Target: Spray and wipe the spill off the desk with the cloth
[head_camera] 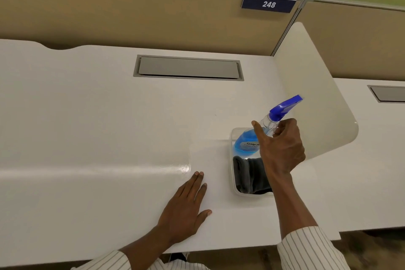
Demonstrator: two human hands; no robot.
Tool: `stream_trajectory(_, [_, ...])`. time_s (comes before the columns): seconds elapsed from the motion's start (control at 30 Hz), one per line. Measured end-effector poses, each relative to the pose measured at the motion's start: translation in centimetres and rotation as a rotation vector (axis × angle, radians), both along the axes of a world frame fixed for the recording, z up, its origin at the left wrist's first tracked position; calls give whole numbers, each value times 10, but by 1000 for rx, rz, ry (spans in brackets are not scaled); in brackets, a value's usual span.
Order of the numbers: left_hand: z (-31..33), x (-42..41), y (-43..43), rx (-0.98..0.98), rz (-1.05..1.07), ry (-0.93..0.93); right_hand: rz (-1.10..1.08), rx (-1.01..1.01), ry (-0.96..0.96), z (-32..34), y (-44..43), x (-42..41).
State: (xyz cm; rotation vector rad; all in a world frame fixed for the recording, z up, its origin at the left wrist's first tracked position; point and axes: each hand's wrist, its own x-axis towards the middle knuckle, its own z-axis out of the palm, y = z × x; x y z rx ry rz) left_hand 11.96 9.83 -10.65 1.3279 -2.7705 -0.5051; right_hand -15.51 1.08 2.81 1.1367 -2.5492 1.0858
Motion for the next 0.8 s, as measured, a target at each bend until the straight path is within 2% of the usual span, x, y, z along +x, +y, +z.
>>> stream_trajectory(0.37, [-8, 0, 1, -107, 29, -55, -11, 32, -18, -9, 4, 1])
stream_trajectory(0.57, [-3, 0, 0, -99, 5, -50, -28, 43, -20, -12, 7, 2])
stream_trajectory(0.73, [14, 4, -7, 66, -16, 13, -87, 83, -117, -8, 26, 15])
stream_trajectory(0.8, [20, 8, -10, 41, -43, 25, -58, 28, -111, -3, 44, 28])
